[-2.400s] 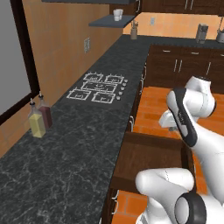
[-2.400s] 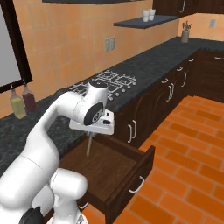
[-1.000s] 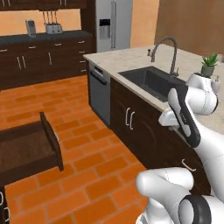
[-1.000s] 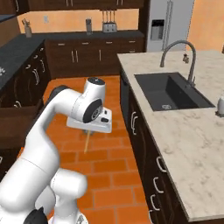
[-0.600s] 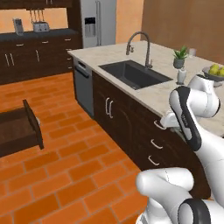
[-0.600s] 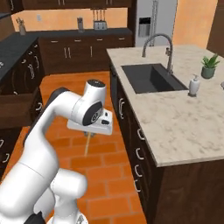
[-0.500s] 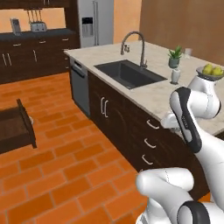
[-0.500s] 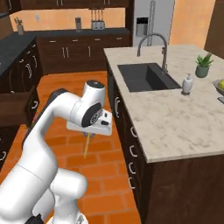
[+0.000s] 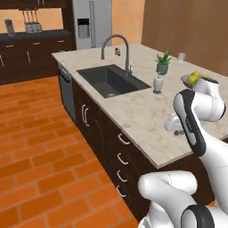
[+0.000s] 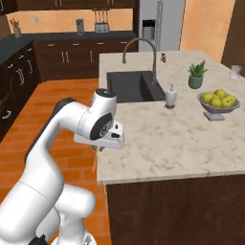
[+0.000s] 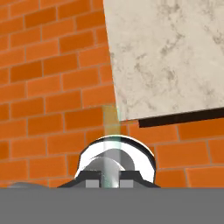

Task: Take a straw from the drawer in front and place it inside the glass cup on the dining counter.

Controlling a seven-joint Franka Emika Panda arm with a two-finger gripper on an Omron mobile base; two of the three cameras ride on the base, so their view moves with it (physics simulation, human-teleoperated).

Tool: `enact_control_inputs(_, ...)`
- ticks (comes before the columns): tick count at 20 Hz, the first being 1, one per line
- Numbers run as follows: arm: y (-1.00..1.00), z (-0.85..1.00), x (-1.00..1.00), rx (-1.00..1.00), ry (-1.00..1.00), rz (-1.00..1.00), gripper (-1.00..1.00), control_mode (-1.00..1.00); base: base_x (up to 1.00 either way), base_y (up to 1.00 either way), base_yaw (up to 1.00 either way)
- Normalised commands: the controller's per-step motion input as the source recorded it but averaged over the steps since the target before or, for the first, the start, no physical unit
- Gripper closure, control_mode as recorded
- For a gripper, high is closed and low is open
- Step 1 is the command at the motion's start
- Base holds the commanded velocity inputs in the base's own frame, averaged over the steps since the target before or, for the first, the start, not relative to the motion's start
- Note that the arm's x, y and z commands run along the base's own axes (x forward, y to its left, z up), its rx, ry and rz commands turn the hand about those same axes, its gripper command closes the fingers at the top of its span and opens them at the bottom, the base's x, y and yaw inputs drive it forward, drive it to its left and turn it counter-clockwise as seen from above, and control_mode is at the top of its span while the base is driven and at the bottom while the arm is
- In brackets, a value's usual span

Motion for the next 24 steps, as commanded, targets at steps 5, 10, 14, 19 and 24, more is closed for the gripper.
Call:
enact_control_inputs(5, 0.0, 0.0, 0.0, 0.0, 0.0, 0.0, 1.0, 1.0, -0.09, -1.0, 0.08)
enact_control_inputs(10, 0.0, 0.0, 0.0, 0.0, 0.0, 0.0, 1.0, 1.0, 0.0, -1.0, 0.11)
enact_control_inputs(14, 0.0, 0.0, 0.0, 0.0, 0.0, 0.0, 1.0, 1.0, 0.0, -1.0, 0.15)
enact_control_inputs(19, 0.0, 0.0, 0.0, 0.0, 0.0, 0.0, 1.0, 1.0, 0.0, -1.0, 0.15)
enact_control_inputs(24, 0.0, 0.0, 0.0, 0.0, 0.0, 0.0, 1.0, 1.0, 0.0, -1.0, 0.13)
